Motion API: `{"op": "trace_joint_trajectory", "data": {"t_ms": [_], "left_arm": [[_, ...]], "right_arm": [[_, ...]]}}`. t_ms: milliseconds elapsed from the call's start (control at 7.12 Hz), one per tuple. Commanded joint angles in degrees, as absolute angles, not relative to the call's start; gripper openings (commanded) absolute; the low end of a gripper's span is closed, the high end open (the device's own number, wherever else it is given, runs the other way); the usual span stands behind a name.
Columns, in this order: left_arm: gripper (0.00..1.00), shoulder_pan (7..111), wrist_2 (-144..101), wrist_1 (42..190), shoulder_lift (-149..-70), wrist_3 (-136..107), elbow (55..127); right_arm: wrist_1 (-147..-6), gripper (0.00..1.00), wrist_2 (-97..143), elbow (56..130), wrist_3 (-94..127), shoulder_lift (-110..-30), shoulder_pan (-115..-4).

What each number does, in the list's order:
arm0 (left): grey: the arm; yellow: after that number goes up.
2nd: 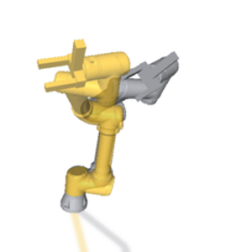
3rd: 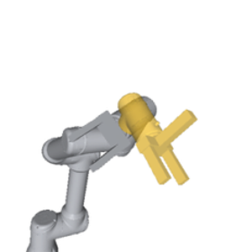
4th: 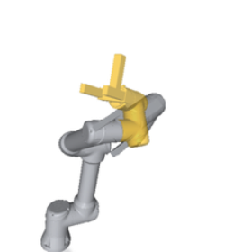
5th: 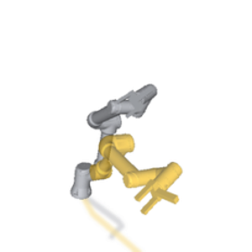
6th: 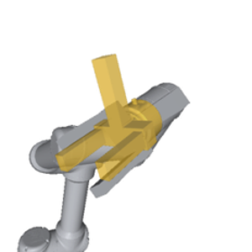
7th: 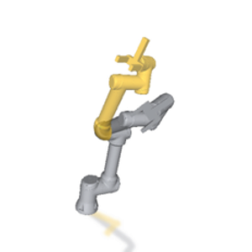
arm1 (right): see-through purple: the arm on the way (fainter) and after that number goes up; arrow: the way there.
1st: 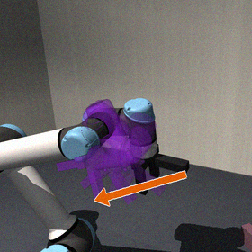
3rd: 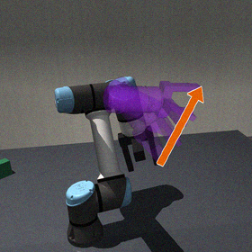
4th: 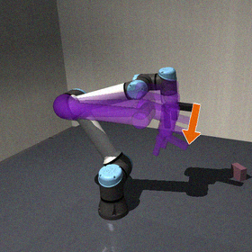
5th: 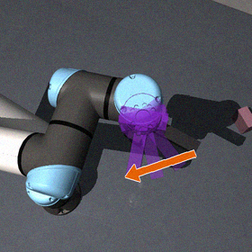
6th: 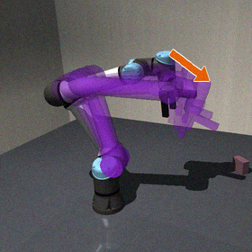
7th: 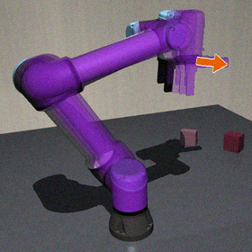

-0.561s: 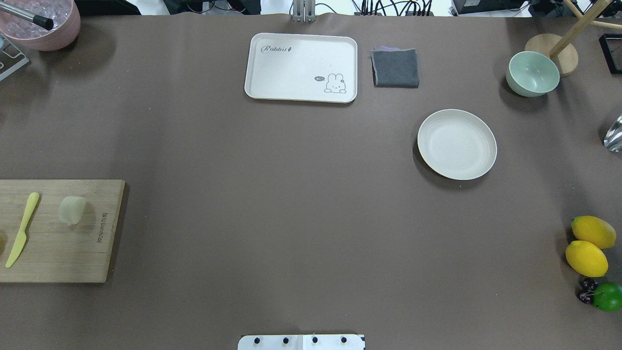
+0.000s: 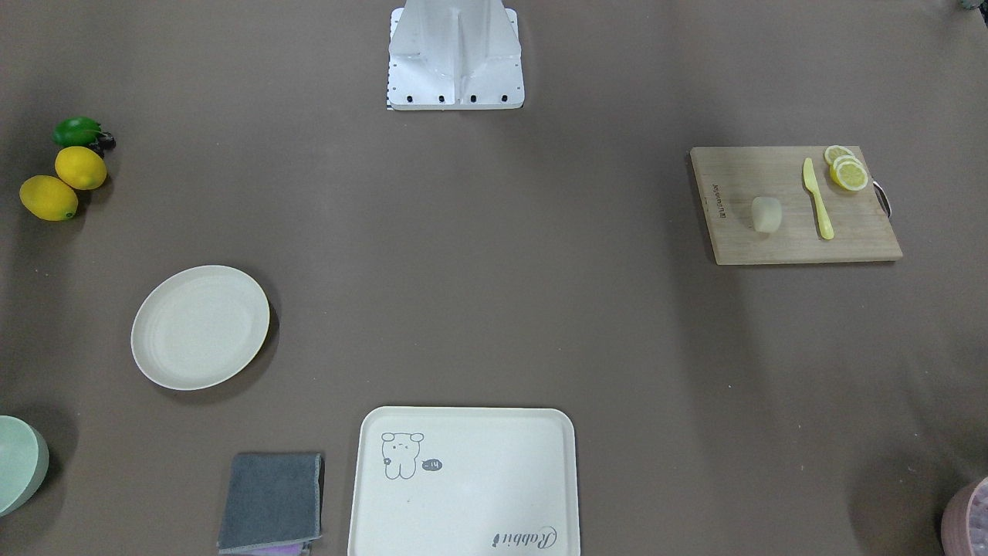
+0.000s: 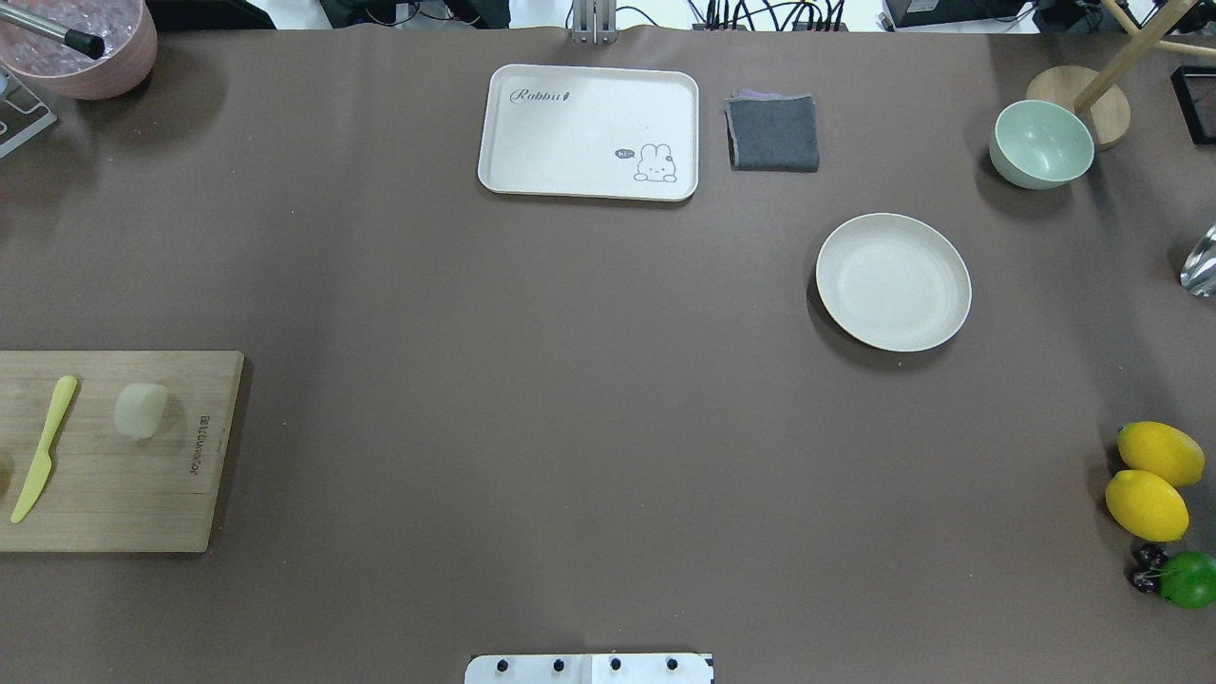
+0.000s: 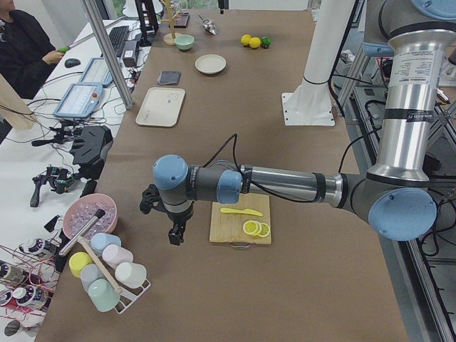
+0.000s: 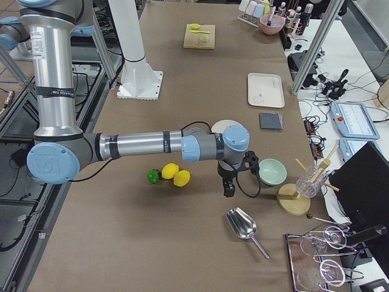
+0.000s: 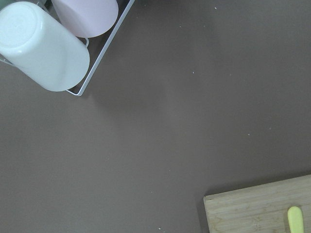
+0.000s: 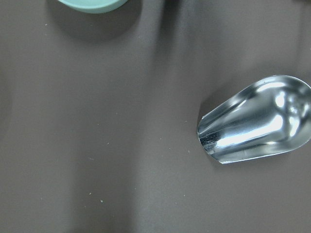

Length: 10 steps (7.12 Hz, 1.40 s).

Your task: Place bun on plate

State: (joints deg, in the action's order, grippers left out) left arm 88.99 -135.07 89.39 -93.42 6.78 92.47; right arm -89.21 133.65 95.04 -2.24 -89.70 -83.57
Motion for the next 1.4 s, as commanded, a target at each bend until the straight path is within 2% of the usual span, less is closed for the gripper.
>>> {"op": "trace_joint_trajectory", "data": {"t_ms": [0, 1263], "left_arm": [[0.98, 88.51, -135.70, 89.74, -91.24, 6.24, 95.70], [0.98, 88.42, -135.52, 89.91, -91.14, 7.03, 96.06]], "right_arm": [[-89.12, 1.00, 134.38, 95.45, -2.37, -90.35, -83.58], [-89.12, 1.00, 133.94, 96.24, -2.90, -89.56, -83.15]]}}
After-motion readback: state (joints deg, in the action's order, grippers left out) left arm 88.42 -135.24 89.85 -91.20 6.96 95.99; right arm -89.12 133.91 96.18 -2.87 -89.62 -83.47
